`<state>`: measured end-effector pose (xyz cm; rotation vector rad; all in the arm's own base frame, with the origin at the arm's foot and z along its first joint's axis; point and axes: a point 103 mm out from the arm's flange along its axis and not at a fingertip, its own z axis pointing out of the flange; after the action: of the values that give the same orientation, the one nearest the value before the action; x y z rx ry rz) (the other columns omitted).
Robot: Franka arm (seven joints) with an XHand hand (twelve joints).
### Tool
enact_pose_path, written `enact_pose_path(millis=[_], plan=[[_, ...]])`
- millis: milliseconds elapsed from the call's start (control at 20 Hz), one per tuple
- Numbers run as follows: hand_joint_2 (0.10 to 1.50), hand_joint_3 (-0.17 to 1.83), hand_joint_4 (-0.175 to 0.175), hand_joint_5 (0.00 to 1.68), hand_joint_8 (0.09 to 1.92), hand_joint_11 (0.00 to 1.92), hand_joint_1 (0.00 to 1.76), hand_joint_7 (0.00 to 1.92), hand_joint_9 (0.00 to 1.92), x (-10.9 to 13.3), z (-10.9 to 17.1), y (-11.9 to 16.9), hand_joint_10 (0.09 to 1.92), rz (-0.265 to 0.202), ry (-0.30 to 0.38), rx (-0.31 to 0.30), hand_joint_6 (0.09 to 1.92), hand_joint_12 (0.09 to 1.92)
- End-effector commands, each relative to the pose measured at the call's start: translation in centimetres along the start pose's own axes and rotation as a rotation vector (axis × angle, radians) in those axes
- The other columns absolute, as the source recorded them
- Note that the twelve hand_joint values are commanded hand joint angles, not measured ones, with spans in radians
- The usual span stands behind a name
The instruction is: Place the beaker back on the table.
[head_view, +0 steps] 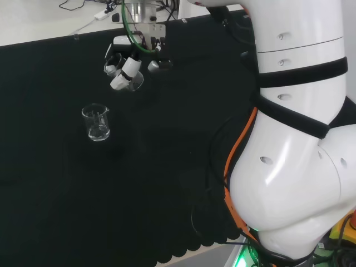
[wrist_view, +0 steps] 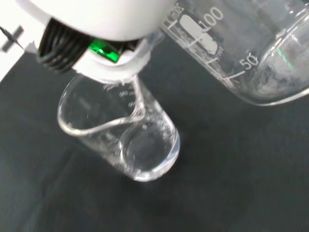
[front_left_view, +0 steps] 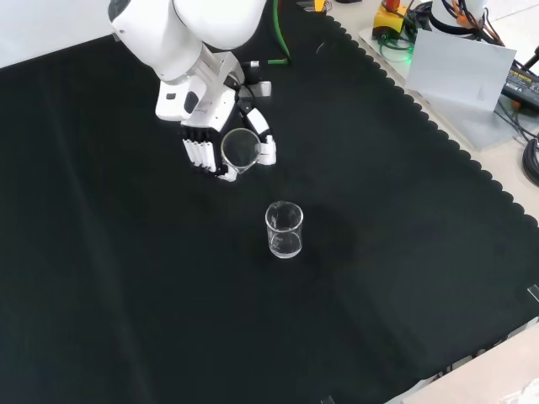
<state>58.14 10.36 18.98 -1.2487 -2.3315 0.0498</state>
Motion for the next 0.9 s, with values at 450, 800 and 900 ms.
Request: enact_pose_path(millis=[450, 800, 900], plan=[[0.49, 0.99, -0.175, 1.07, 0.97, 1.07, 1.44, 1.25, 1.36, -5.1, 3.3, 2.2, 0.82, -0.043, 0.21, -0.149, 1.02, 0.88], [0.47, 0.95, -0.175, 1.13, 0.83, 1.1, 1.44, 1.32, 1.42, -5.6, 5.9, 4.4, 0.66, -0.047, 0.246, -0.203, 0.91, 0.85], [0.47, 0.95, -0.175, 1.15, 0.81, 1.11, 1.44, 1.33, 1.43, -6.3, 6.0, 3.6, 0.62, -0.052, 0.261, -0.22, 0.89, 0.84]])
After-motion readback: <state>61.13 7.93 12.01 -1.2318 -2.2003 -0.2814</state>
